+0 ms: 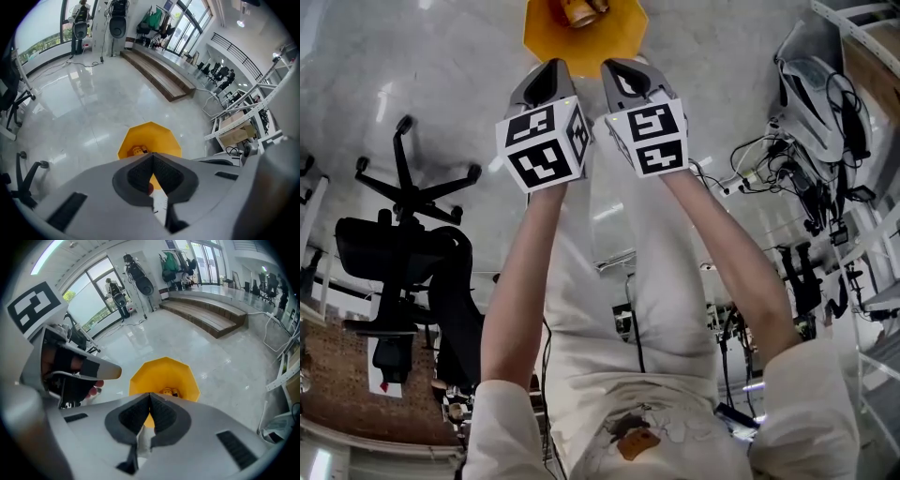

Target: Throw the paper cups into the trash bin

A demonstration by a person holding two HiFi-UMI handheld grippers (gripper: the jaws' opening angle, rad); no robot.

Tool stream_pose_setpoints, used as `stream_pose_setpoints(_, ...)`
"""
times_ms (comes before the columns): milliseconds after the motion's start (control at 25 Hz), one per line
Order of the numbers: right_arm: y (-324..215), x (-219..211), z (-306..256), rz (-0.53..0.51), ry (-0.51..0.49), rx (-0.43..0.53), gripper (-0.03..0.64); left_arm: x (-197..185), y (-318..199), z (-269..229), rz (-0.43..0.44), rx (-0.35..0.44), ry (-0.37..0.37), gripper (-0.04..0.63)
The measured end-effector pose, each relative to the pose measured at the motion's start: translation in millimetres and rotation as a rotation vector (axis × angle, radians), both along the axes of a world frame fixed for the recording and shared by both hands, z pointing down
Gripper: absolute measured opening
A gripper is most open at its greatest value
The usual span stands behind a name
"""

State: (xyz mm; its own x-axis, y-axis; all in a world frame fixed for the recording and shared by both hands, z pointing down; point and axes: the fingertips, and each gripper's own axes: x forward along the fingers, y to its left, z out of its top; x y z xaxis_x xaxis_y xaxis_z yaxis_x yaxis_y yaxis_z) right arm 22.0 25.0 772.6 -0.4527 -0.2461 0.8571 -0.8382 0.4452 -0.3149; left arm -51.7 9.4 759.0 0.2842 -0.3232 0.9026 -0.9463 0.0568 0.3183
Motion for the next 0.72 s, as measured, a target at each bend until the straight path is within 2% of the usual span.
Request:
stream_pose_setpoints(280, 6.0, 1.2, -87.1, -0.04, -0.003, 0.006, 0.008, 2.2, 2.0, -94.5, 0.001, 0.039, 0.045, 0.006)
stream_pose_setpoints(480, 11.0, 4.1, -154.4, -0.052, -0.007, 0.028, 0.008, 1.6, 18.6, -160.5, -0.045, 0.012, 0.11, 0.006)
stream_pose_setpoints(720, 12.5, 0.1, -244.5, -0.096, -0.032, 0.082, 0.008, -2.7, 25.8, -250.5, -0.051, 0.086, 0.127, 0.006)
